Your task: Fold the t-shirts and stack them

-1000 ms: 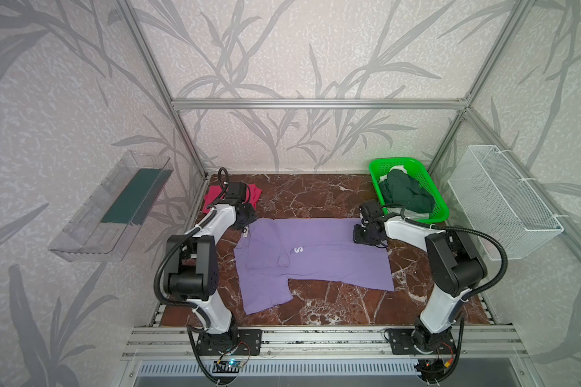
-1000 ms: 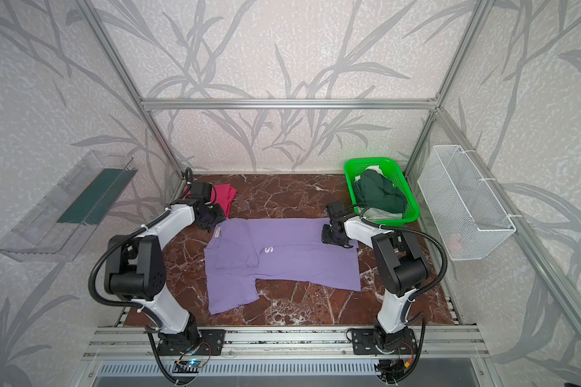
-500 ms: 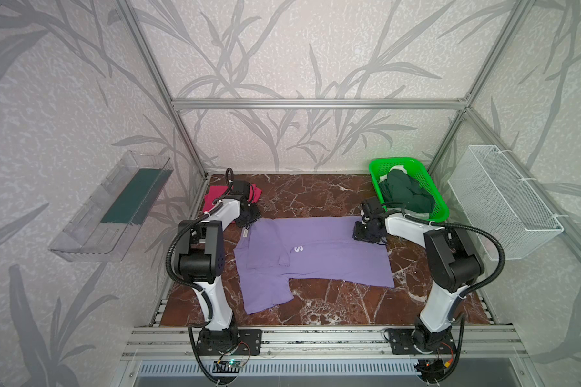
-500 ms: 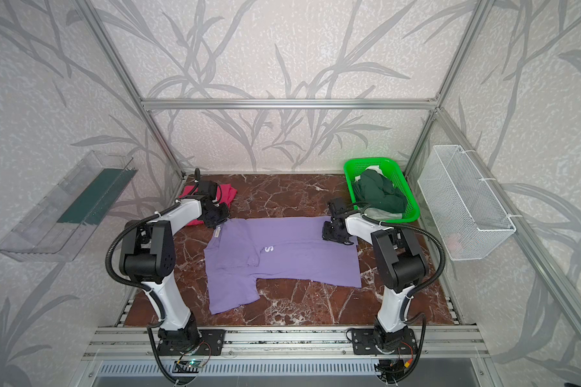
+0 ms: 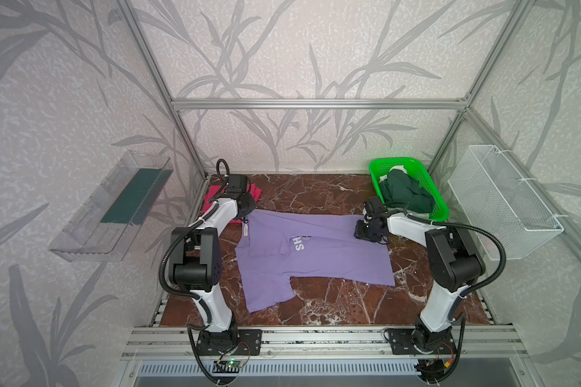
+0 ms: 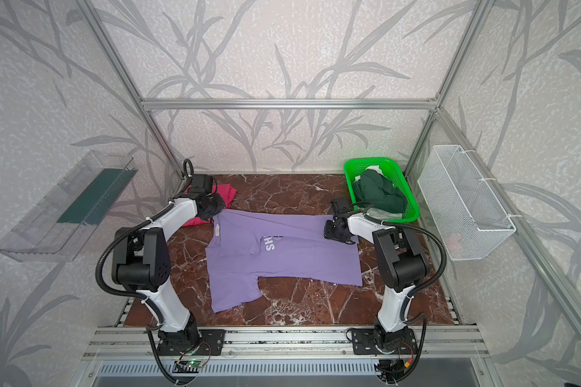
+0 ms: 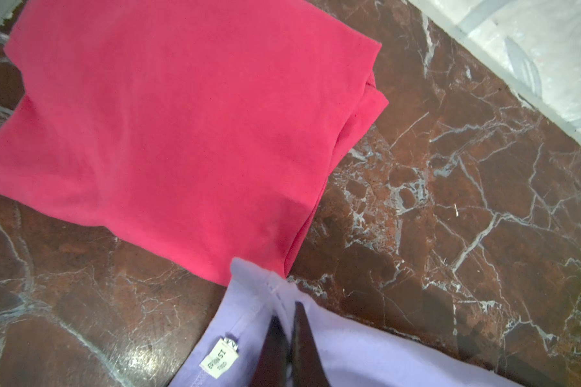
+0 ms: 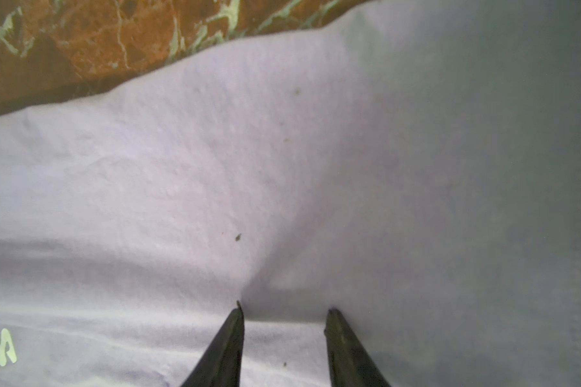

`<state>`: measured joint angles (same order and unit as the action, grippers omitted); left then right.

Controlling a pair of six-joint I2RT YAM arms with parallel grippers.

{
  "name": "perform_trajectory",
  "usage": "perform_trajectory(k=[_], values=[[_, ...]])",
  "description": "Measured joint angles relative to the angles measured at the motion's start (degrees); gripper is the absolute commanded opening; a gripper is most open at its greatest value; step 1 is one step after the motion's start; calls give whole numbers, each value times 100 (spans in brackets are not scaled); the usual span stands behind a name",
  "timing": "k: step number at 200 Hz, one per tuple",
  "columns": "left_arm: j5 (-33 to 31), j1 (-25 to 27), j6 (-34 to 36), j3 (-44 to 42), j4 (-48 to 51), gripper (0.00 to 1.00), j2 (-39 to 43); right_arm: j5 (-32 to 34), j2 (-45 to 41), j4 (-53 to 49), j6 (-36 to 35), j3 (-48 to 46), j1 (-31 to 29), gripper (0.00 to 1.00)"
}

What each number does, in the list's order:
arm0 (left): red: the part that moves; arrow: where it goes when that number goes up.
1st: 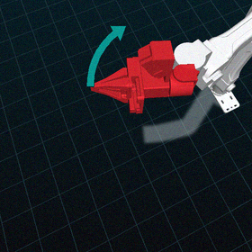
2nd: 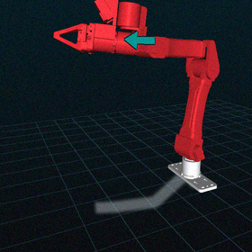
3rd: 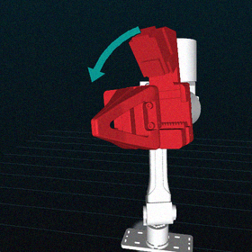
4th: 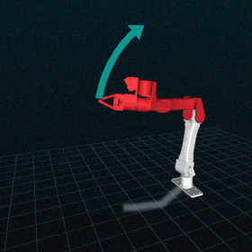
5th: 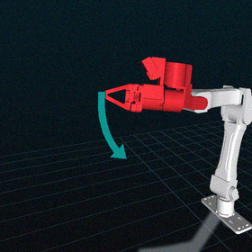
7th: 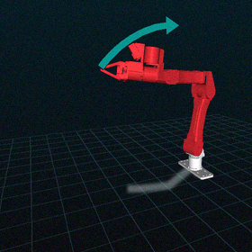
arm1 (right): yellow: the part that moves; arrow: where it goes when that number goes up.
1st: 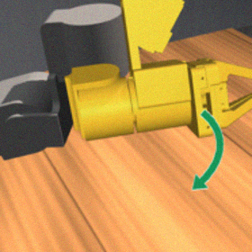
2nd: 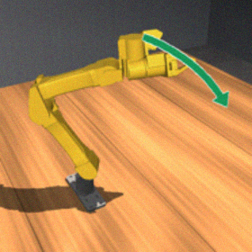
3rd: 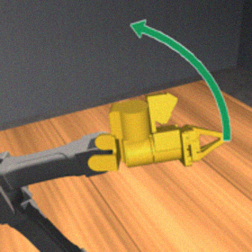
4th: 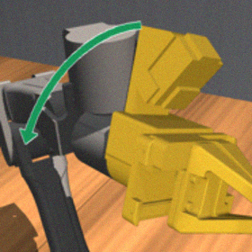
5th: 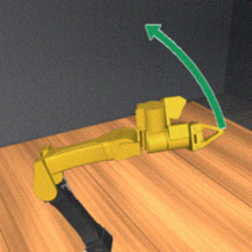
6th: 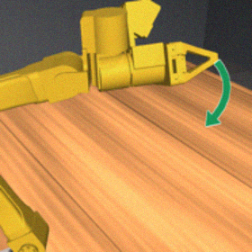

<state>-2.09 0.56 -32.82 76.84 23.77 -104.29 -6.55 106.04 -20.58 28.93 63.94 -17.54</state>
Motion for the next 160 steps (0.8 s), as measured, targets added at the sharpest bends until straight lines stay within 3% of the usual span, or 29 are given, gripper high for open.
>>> perform_trajectory(k=[28,54,71,127,160], values=[[-70,-35,-48,546,127,0,-522,-42,2,37,-7,0,2,42],[-83,-83,-107,745,247,20,-837,-72,2,85,-17,-4,2,42],[-120,-136,-90,745,319,27,-892,-87,-2,83,-26,-4,4,43],[-358,-219,26,741,490,39,-835,-98,-22,-315,-120,267,24,43],[-138,-195,50,345,400,39,-420,-103,55,-439,-175,750,31,43]])
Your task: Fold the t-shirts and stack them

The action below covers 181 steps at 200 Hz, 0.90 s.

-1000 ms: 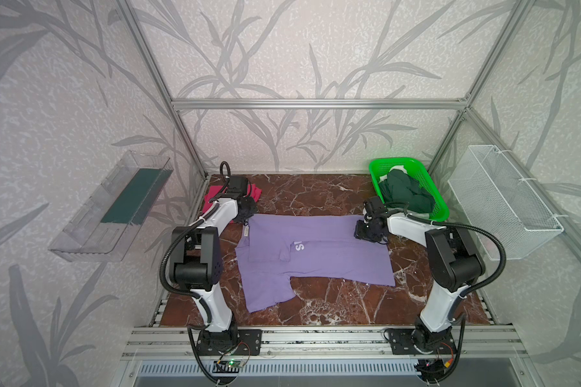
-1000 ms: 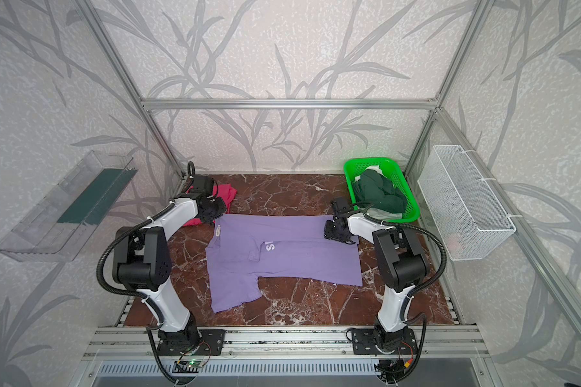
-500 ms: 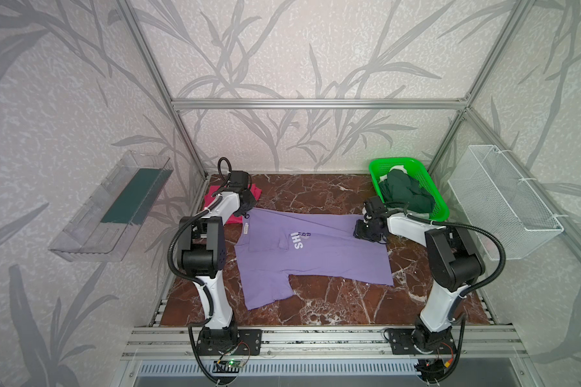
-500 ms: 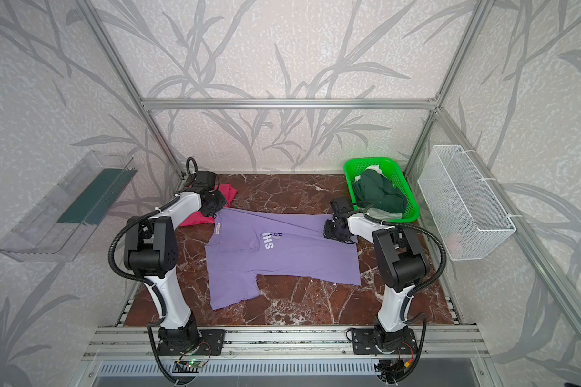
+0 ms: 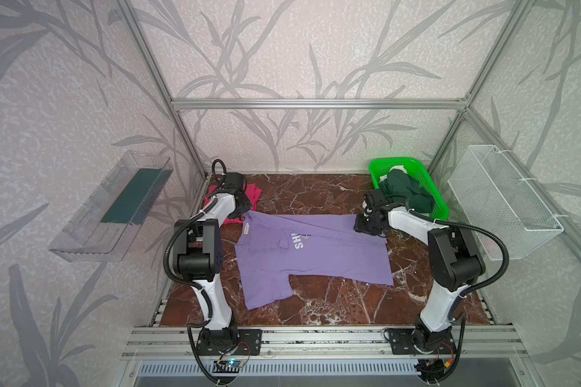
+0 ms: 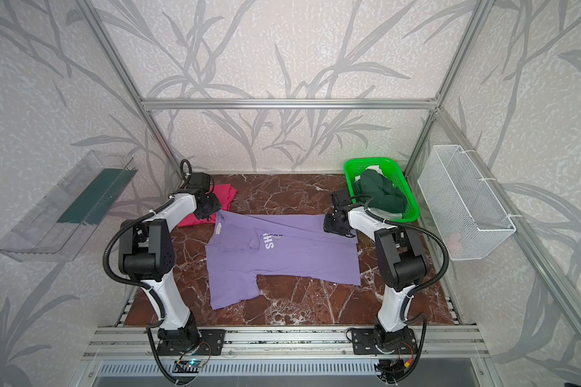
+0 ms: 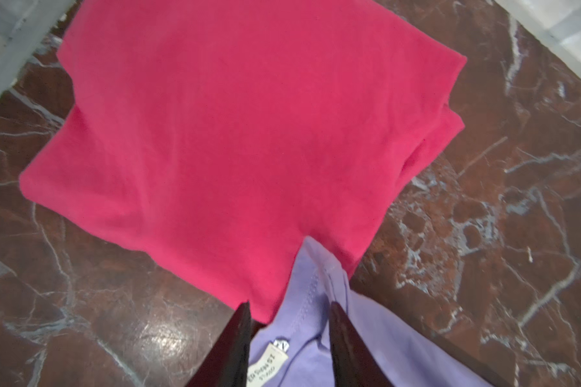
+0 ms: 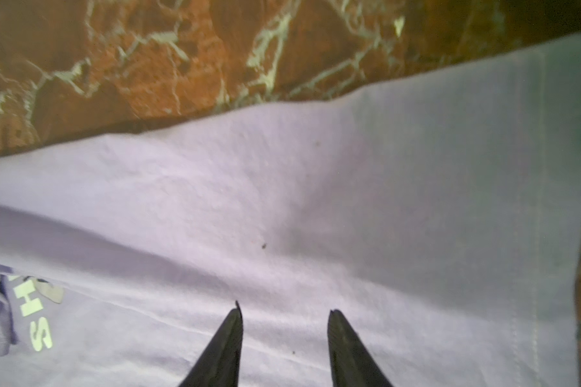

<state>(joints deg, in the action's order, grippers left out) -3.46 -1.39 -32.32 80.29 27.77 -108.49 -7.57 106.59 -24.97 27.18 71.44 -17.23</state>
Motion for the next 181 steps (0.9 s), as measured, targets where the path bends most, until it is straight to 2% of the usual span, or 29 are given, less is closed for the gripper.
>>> perform_trajectory(k=[33,74,103,138,181], values=[[393,354,74,-411,-44,39,334,0,404,-28,-57,459,0,43],[490,990,-2,-599,170,39,343,2,988,-140,-114,885,0,43],[343,938,-66,-1346,407,39,584,0,1025,-184,-131,909,0,43],[162,876,-70,-2210,789,39,1290,-4,1023,-190,-133,907,2,43],[208,879,-70,-2656,750,39,1637,-9,1016,-188,-133,890,4,43]])
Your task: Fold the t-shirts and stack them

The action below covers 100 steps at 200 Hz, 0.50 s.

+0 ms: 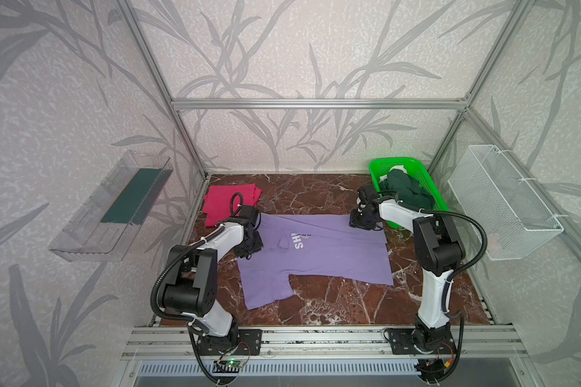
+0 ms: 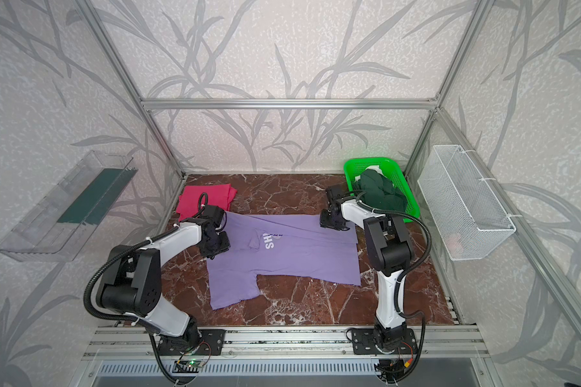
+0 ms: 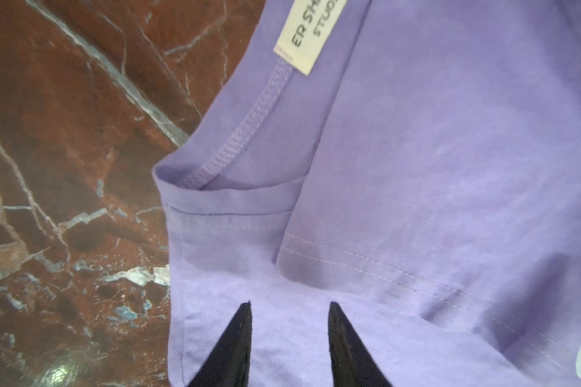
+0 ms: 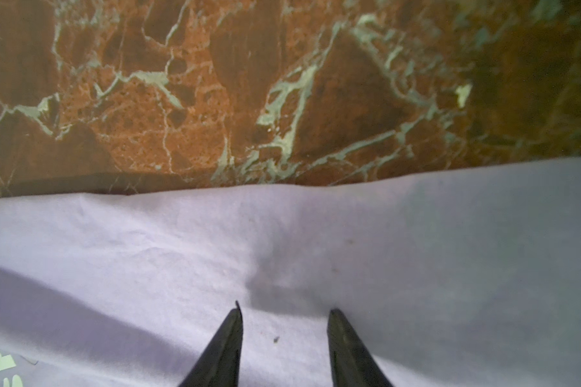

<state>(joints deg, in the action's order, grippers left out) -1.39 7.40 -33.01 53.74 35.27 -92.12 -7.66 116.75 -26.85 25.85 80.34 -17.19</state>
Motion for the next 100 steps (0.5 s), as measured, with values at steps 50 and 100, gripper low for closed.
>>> perform_trajectory(k=[50,100], values=[[7,-2,4,107,-149,36,-188,7,-74,0,0,-107,0,43],[-2,-28,0,256,-190,29,-417,7,-76,0,0,-114,0,43]])
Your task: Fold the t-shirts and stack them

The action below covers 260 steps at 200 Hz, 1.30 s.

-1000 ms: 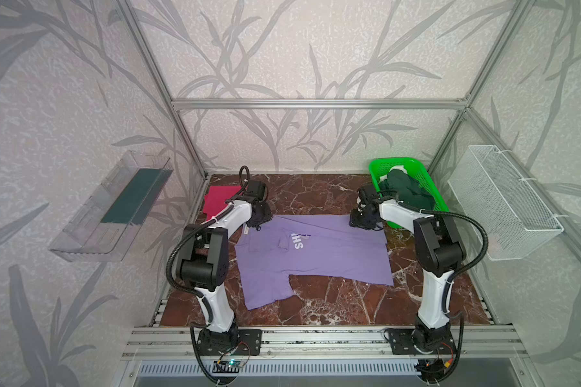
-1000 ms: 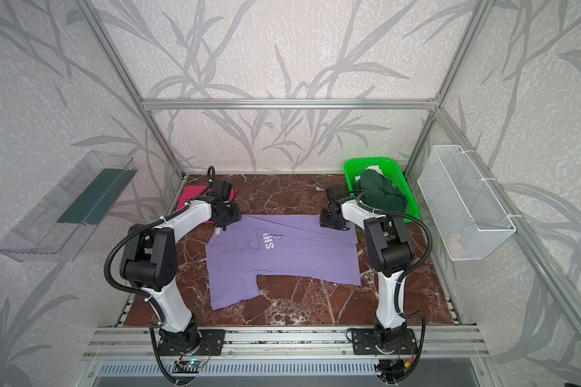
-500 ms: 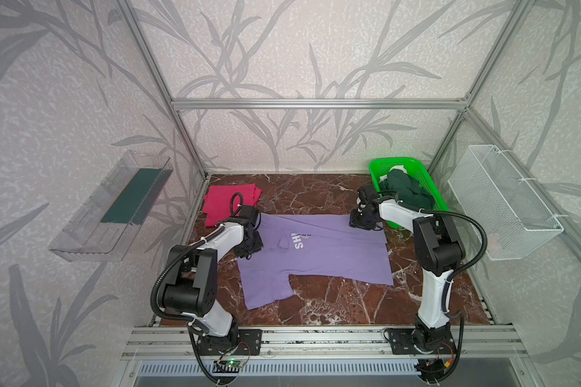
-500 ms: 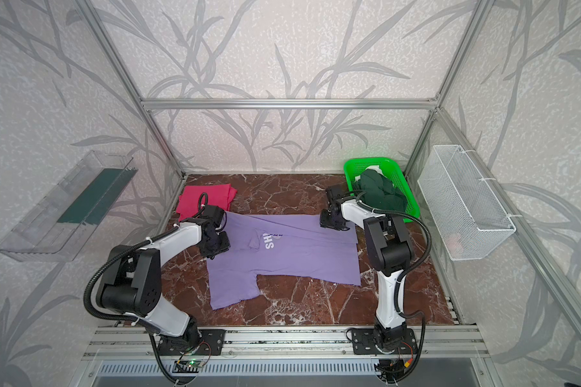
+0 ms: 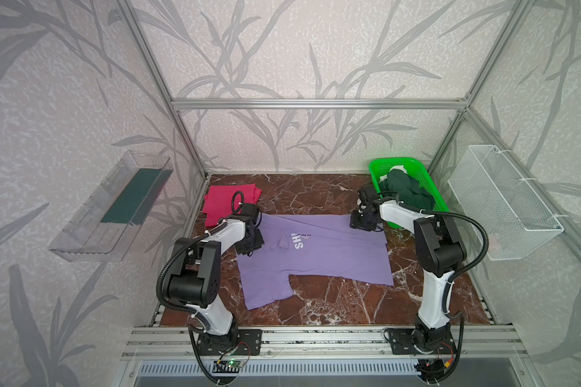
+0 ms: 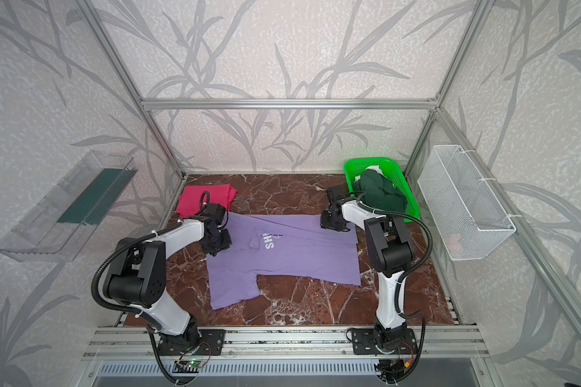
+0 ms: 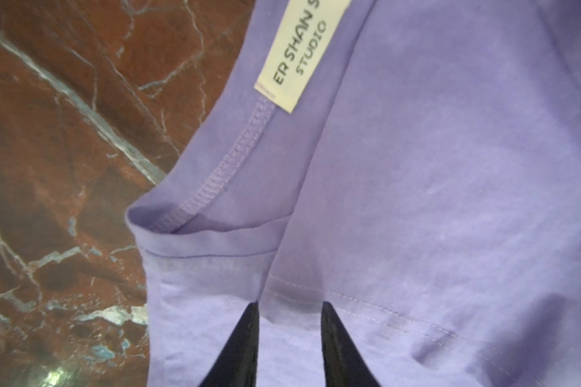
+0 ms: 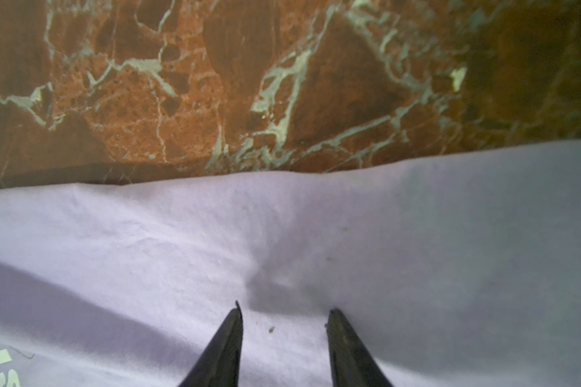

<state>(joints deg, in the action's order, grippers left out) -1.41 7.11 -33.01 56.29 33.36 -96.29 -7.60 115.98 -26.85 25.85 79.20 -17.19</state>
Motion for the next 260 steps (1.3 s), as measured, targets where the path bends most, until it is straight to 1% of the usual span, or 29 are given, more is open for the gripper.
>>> perform_trajectory(k=[38,62,97,175,191,233,239,246,260], values=[[-2,-20,2,0,-4,24,-103,0,0,0,-22,0,0,43],[-9,-44,-7,-2,-11,12,-111,-2,-2,7,-24,-9,0,43],[-4,-55,-9,-2,-20,0,-103,-4,-24,2,-37,-33,0,43],[-44,-55,-11,-20,149,0,282,-22,-63,7,-35,-96,0,43],[-44,-35,-79,-105,295,0,581,-26,-66,11,-31,-96,0,43],[-66,157,-463,-525,837,0,1733,-48,-66,20,26,-96,0,43],[-68,181,-501,-592,876,5,1836,-48,-66,20,31,-96,0,43],[-66,216,-522,-658,905,14,1895,-50,-66,20,35,-96,0,43],[-61,225,-553,-765,909,25,1867,-50,-66,20,44,-96,0,43]])
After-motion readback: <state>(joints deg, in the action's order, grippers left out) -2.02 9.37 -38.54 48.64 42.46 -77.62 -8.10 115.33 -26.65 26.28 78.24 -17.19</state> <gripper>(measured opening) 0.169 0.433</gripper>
